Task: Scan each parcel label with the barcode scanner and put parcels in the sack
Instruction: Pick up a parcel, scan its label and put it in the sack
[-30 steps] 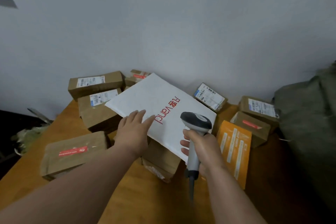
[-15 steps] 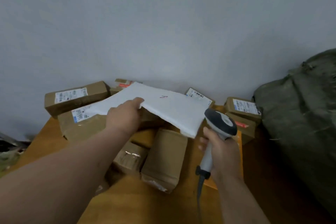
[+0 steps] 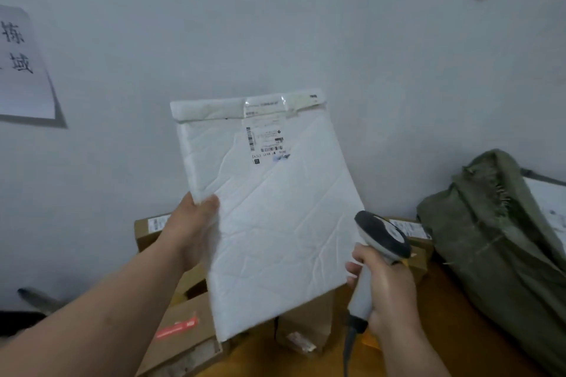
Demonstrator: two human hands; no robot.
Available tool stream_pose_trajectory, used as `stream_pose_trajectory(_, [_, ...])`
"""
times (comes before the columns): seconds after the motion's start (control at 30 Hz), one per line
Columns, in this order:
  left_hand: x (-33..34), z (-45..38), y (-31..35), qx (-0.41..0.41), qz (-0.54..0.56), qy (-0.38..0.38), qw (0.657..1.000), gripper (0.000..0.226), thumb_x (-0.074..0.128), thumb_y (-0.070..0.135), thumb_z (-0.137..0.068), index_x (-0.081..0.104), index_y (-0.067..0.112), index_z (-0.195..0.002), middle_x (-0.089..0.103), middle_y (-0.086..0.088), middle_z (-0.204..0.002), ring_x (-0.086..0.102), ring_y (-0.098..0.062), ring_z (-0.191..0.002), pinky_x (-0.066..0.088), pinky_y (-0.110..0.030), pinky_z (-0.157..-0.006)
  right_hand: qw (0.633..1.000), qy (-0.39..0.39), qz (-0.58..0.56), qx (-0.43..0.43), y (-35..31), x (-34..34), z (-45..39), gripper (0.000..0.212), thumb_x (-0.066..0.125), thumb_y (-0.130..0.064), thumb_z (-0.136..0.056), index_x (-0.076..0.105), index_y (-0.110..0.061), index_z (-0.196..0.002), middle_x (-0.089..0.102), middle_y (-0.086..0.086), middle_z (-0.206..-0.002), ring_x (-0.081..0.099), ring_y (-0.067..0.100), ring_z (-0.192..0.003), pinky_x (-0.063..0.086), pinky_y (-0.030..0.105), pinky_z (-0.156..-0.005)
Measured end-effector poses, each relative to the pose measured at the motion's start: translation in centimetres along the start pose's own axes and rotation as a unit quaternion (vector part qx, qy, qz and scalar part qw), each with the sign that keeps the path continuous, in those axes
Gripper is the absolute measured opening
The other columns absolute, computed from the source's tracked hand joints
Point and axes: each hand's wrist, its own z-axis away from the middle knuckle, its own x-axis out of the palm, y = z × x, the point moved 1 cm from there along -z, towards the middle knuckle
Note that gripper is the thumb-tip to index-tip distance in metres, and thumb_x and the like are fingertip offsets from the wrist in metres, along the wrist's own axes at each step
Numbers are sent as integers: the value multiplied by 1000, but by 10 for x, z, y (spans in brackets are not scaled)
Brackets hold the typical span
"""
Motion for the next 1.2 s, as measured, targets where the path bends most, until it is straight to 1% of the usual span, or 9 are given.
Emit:
stream_pose_trajectory(0.07, [-14,20,-14,-35,17,7,999,21,46,7,-103,60,10,-118,76,-1,-86,72,-17,-74,58,-30,-65,999,-33,18,8,7,0,14,20,76,-20,-85,68,-7,-98,71,10,-86,68,25,-84,56,41,-79])
stream_pose_trajectory(0.13, [-28,37,-33,-83,28,14,996,27,48,8,-103,57,5,-128,73,-11,-102,70,-27,-88,56,-40,-80,997,-61,39,11,23,-1,26,23,75,-20,-85,67,-8,-102,69,11,-87,66,26,-85,54,41,-77])
stream_pose_trajectory(0.2, [-42,53,-54,-133,8,32,991,32,53,12,-101,56,8,-133,70,-16,-114,68,-35,-100,55,-48,-87,993,-89,77,26,39,0,36,23,76,-20,-84,66,-8,-102,66,13,-86,63,26,-81,53,40,-74])
stream_pose_trajectory(0.3, [-54,73,-82,-188,-47,29,981,34,59,17,-99,57,12,-132,71,-14,-113,68,-37,-101,55,-55,-90,983,-122,125,49,61,3,42,19,76,-18,-84,64,-11,-96,64,16,-82,61,26,-77,53,43,-75])
stream_pose_trajectory(0.4, [-57,86,-101,-210,-64,43,975,18,57,15,-100,61,14,-118,69,-11,-99,66,-29,-87,57,-34,-67,975,-152,154,58,84,7,43,23,78,-18,-82,64,-14,-99,65,13,-80,61,26,-77,54,42,-74])
stream_pose_trajectory(0.47, [-56,92,-109,-211,-60,72,973,10,55,10,-101,59,16,-107,65,-6,-88,61,-22,-76,51,-30,-58,971,-165,160,69,95,10,42,26,79,-21,-80,65,-14,-102,65,11,-77,61,25,-76,54,38,-70])
stream_pose_trajectory(0.63, [-60,94,-116,-225,-69,109,966,10,59,10,-99,61,8,-108,63,-7,-85,60,-23,-74,49,-33,-63,973,-168,135,84,105,17,40,27,81,-26,-80,67,-15,-101,64,9,-71,60,24,-72,52,36,-68])
stream_pose_trajectory(0.83, [-60,88,-118,-231,-69,94,966,14,56,14,-101,59,12,-114,64,-8,-88,61,-24,-75,50,-33,-63,972,-174,138,70,98,19,37,19,78,-19,-82,66,-13,-96,63,9,-68,58,23,-69,52,36,-67])
stream_pose_trajectory(1.2, [-60,85,-116,-232,-75,81,966,22,56,21,-101,55,15,-122,62,-6,-96,60,-25,-82,47,-33,-60,970,-179,144,73,96,12,37,25,77,-22,-83,64,-11,-101,63,8,-70,59,23,-72,53,37,-69])
